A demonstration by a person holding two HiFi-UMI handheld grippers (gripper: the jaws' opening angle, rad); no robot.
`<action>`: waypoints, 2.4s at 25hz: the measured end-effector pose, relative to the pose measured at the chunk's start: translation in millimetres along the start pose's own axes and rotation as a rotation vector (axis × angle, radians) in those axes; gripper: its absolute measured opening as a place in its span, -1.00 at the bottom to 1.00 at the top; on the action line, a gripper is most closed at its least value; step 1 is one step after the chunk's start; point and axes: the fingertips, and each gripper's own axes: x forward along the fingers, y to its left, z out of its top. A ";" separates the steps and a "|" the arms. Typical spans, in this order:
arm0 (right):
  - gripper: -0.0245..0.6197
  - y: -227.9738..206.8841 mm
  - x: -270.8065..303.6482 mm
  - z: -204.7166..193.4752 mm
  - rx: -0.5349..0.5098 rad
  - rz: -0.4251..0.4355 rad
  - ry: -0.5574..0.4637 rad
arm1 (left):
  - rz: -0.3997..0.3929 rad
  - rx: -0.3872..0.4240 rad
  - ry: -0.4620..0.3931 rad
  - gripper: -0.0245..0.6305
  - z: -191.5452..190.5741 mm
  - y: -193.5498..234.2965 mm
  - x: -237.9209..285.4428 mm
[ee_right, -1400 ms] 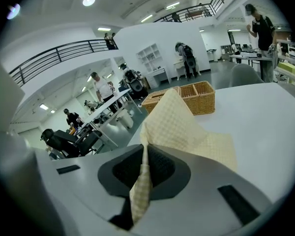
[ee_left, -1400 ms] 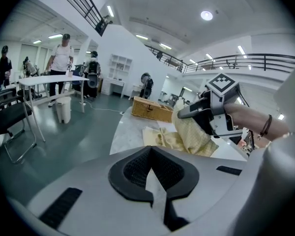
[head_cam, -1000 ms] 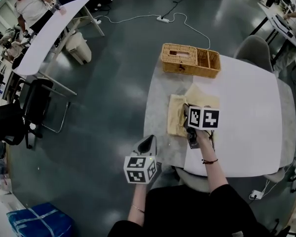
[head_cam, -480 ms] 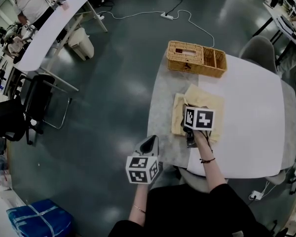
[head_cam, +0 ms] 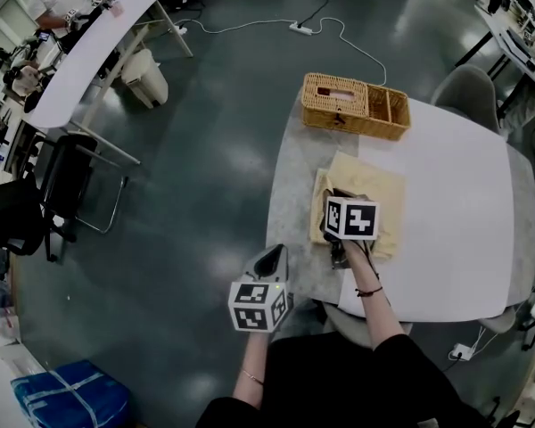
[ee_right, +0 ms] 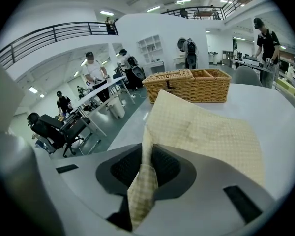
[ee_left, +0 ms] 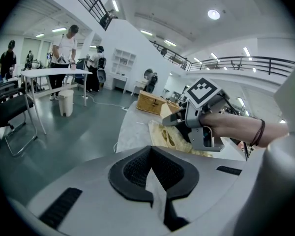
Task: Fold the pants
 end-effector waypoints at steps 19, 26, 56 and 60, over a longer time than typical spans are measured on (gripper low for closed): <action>-0.42 23.6 -14.8 10.2 0.093 0.050 -0.091 | -0.004 0.011 -0.012 -0.90 4.0 -2.6 -3.9; -0.42 33.8 -36.2 20.3 0.165 0.176 -0.130 | -0.019 0.030 -0.027 -0.90 13.5 -12.9 -5.3; -0.86 -59.1 -233.4 -5.8 -0.028 0.452 -0.480 | -0.072 0.202 -0.249 -0.90 65.3 -128.2 -45.0; -0.87 -69.5 -258.0 -8.2 -0.064 0.423 -0.541 | -0.072 0.233 -0.282 -0.90 71.4 -136.3 -55.3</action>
